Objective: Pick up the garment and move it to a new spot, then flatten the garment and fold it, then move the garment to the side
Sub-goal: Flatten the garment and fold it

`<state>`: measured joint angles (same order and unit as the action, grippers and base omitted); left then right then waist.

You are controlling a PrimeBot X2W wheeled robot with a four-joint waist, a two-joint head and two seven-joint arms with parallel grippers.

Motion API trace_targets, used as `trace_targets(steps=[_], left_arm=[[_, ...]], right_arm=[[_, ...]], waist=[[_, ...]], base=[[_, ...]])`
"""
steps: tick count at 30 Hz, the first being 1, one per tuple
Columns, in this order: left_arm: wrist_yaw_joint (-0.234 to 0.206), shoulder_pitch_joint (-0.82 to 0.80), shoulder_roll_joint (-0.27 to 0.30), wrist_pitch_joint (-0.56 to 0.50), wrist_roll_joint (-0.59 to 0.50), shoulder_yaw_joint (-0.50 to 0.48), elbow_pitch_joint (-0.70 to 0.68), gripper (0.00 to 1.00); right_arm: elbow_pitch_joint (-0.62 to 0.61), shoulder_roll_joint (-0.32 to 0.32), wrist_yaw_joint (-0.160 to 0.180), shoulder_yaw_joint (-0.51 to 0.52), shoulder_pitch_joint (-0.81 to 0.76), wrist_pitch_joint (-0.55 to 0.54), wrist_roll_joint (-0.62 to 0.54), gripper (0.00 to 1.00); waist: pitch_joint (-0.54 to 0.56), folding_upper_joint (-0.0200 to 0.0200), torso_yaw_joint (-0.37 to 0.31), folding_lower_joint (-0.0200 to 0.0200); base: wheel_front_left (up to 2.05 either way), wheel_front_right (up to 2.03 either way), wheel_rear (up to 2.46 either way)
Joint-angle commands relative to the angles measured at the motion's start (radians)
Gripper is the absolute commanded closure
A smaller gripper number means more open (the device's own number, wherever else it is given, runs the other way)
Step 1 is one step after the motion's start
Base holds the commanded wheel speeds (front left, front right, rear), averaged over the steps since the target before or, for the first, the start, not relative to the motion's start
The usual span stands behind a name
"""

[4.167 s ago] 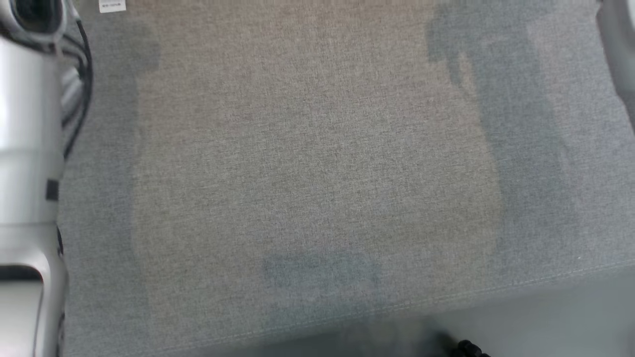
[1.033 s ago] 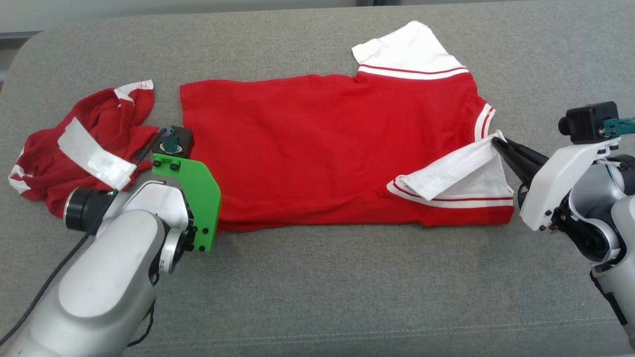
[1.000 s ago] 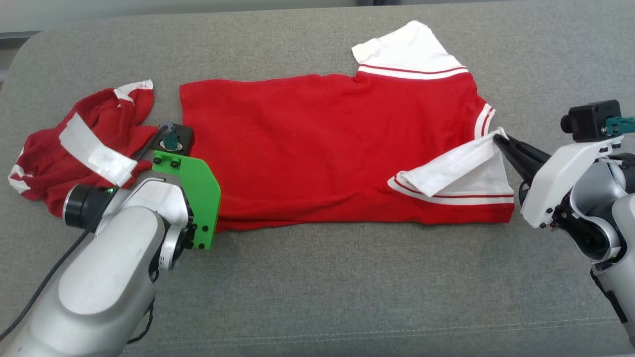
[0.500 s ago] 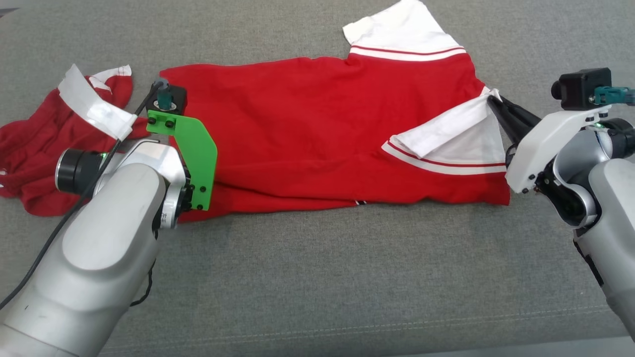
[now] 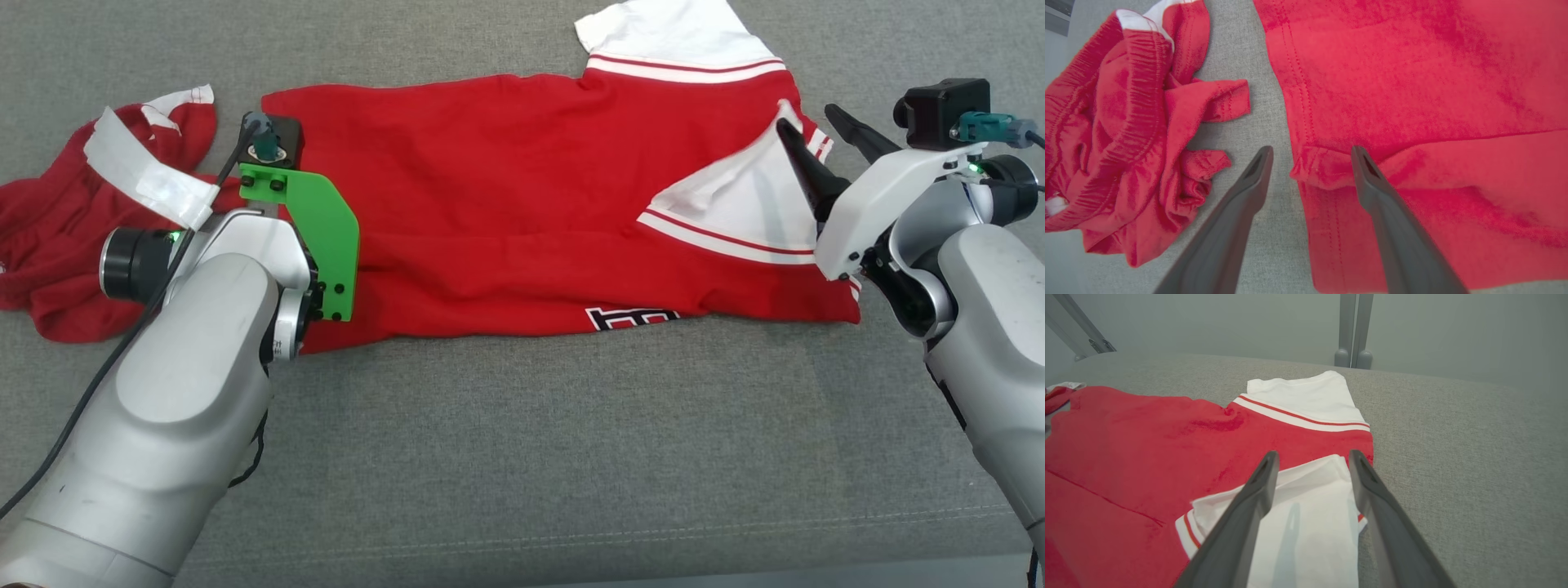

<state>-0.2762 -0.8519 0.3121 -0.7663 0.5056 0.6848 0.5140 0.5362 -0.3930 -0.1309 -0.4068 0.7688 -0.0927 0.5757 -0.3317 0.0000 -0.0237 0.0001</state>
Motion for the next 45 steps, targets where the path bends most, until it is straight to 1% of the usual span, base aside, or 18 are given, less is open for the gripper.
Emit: trace_targets(steps=[1,5,9,12,15,16,17,19,25,31,36,40,41,42,43,44,45], left_arm=[[-0.001,-0.002,-0.003,0.034,0.011,-0.013,0.009,0.0],[0.003,0.04,-0.002,0.135,0.018,-0.031,0.001,0.0],[-0.007,0.11,0.006,0.233,0.027,-0.047,-0.017,0.0],[-0.016,0.18,0.017,0.296,0.03,-0.053,-0.039,0.0],[-0.022,0.227,0.025,0.323,0.031,-0.05,-0.051,0.0],[-0.025,0.283,0.033,0.34,0.032,-0.038,-0.067,0.0],[-0.026,0.294,0.035,0.344,0.028,-0.032,-0.072,0.0],[-0.029,0.316,0.038,0.342,0.009,-0.006,-0.071,0.0],[-0.033,0.285,0.027,0.351,-0.011,0.014,-0.042,0.0],[-0.03,0.254,0.015,0.332,-0.011,0.022,-0.001,0.0],[-0.02,0.242,0.007,0.31,0.001,0.03,0.022,0.0],[-0.015,0.236,0.005,0.312,0.008,0.03,0.033,0.0],[-0.013,0.236,0.003,0.312,0.011,0.031,0.033,0.21],[-0.011,0.239,0.001,0.311,0.015,0.031,0.032,0.54],[-0.009,0.244,0.001,0.311,0.018,0.032,0.031,0.67],[-0.007,0.25,0.002,0.308,0.021,0.032,0.031,0.95],[-0.006,0.258,0.001,0.306,0.028,0.032,0.03,1.0]], right_arm=[[0.014,0.001,0.0,-0.005,0.018,0.027,-0.01,0.0],[0.037,-0.002,0.0,0.009,0.0,0.039,0.004,0.0],[0.024,-0.012,0.0,0.04,-0.057,0.032,0.009,0.0],[0.001,-0.023,0.0,0.068,-0.117,0.009,-0.015,0.0],[-0.019,-0.024,0.0,0.093,-0.164,-0.012,-0.03,0.0],[-0.05,-0.018,0.0,0.142,-0.235,-0.052,-0.07,0.0],[-0.064,-0.013,0.0,0.154,-0.258,-0.067,-0.084,0.0],[-0.121,0.019,0.0,0.21,-0.338,-0.115,-0.142,0.0],[-0.191,0.088,0.0,0.281,-0.407,-0.164,-0.218,0.0],[-0.208,0.143,0.0,0.326,-0.43,-0.213,-0.269,0.0],[-0.217,0.174,0.0,0.346,-0.442,-0.242,-0.292,0.0],[-0.218,0.182,0.0,0.356,-0.447,-0.248,-0.304,0.0],[-0.216,0.185,0.0,0.359,-0.447,-0.251,-0.305,0.08],[-0.212,0.188,0.0,0.363,-0.449,-0.256,-0.307,0.45],[-0.209,0.19,0.0,0.366,-0.451,-0.26,-0.309,0.6],[-0.207,0.193,0.0,0.37,-0.454,-0.265,-0.309,0.67],[-0.203,0.195,0.0,0.378,-0.458,-0.272,-0.308,0.78]], waist=[[0.007,0.0,0.009,-0.0001],[0.029,0.0,0.02,-0.0001],[0.063,0.0,0.03,-0.0001],[0.09,0.0,0.03,-0.0001],[0.108,0.0,0.029,-0.0001],[0.128,0.0,0.027,-0.0001],[0.132,0.0,0.025,-0.0001],[0.137,0.0,0.018,-0.0001],[0.119,0.0,0.002,-0.0001],[0.093,0.0,-0.003,-0.0001],[0.076,0.0,0.0,-0.0001],[0.07,0.0,0.001,-0.0001],[0.07,0.0,0.002,-0.0001],[0.07,0.0,0.002,-0.0001],[0.071,0.0,0.003,-0.0001],[0.073,0.0,0.003,-0.0001],[0.075,0.0,0.003,-0.0001]], base=[[0.0,0.0,0.0],[0.0,0.0,0.0],[0.0,0.0,0.0],[0.0,0.0,0.0],[0.0,0.0,0.0],[0.0,0.0,0.0],[0.0,0.0,0.0],[0.0,0.0,0.0],[0.0,0.0,0.0],[0.0,0.0,0.0],[0.0,0.0,0.0],[0.0,0.0,0.0],[0.0,0.0,0.0],[0.0,0.0,0.0],[0.0,0.0,0.0],[0.0,0.0,0.0],[0.0,0.0,0.0]])
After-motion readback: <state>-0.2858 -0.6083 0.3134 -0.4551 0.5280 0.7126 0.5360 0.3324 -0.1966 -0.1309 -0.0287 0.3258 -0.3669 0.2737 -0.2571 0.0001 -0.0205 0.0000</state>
